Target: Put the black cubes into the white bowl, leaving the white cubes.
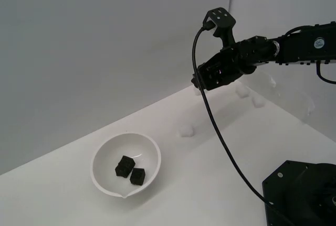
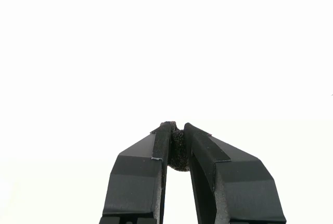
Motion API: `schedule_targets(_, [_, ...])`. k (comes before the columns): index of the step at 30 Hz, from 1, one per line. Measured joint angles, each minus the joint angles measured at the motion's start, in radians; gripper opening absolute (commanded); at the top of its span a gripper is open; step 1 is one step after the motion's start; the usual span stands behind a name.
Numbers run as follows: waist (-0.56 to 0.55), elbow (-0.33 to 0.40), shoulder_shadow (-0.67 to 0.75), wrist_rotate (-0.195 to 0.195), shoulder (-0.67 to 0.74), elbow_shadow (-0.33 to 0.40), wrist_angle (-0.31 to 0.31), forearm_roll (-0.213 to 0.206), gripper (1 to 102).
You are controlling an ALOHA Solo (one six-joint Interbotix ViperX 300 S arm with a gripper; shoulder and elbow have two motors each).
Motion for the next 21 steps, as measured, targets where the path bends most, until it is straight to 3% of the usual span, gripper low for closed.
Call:
schedule_targets(7, [-0.04,0.011,0.163,0.0,0.163,0.011,0.094,-0.023,3])
schedule_targets(11, [-0.12,0.017,0.219,-0.034,0.218,0.015,0.124,-0.04,3])
schedule_targets(21, [-0.37,0.014,0.276,-0.138,0.275,0.014,0.118,-0.041,3])
